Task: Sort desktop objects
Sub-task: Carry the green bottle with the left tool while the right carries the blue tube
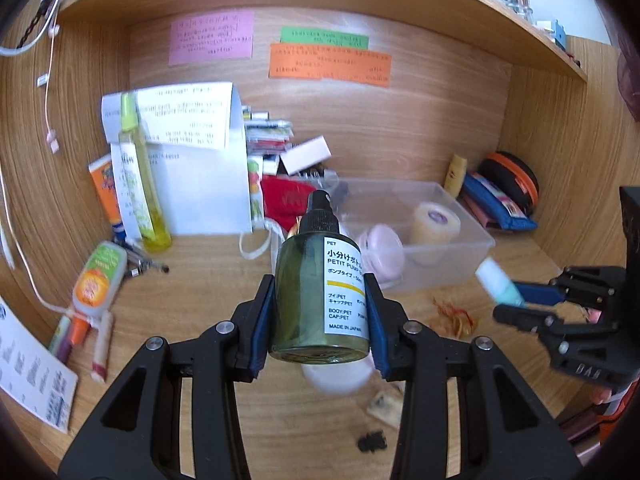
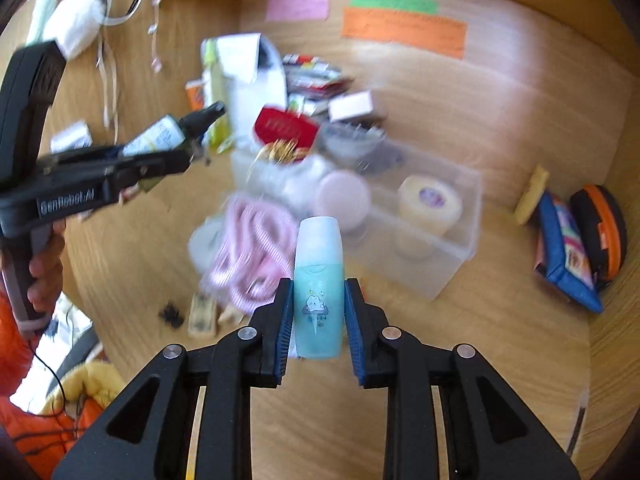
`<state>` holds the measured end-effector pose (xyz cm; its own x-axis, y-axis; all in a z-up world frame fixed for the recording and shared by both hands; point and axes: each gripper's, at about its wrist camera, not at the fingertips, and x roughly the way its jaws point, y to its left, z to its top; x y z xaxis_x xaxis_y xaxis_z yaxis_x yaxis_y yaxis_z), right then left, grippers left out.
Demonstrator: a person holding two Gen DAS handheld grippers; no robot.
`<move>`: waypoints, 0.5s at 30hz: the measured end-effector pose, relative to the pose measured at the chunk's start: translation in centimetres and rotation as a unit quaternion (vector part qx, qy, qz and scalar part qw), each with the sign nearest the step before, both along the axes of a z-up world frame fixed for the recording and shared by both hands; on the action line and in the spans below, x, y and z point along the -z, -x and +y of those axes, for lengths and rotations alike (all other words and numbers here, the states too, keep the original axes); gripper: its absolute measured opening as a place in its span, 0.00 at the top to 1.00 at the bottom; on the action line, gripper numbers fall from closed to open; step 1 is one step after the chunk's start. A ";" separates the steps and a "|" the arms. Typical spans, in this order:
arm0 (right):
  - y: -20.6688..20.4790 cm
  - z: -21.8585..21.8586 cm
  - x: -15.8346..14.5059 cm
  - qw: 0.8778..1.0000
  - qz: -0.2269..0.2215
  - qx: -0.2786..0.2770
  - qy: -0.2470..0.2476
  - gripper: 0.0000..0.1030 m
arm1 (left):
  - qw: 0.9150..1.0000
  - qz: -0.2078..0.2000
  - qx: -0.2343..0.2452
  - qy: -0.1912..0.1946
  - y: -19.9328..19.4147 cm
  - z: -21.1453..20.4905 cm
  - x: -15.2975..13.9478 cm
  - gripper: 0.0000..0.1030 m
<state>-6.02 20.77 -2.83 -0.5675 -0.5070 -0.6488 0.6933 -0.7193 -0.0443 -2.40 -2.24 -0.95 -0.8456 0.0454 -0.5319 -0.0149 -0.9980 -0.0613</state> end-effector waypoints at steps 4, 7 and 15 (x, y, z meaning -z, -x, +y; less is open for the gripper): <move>2.2 0.2 -1.5 1.000 0.007 0.013 0.020 0.78 | 1.000 0.011 -0.001 -0.004 1.4 -0.2 -1.0 0.60; 4.1 0.2 -2.6 0.999 0.011 0.025 0.037 0.78 | 1.000 0.016 0.000 -0.005 2.6 -0.3 -1.5 0.60; 9.1 -1.1 -3.4 0.997 -0.002 0.049 0.062 0.78 | 1.000 0.020 0.006 -0.014 6.6 -0.1 -2.4 0.60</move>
<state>-15.14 19.70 0.62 -0.6153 -0.5264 -0.5868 0.6198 -0.7830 0.0524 -9.01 -2.31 1.49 -0.8652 0.0702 -0.4965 -0.0300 -0.9956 -0.0886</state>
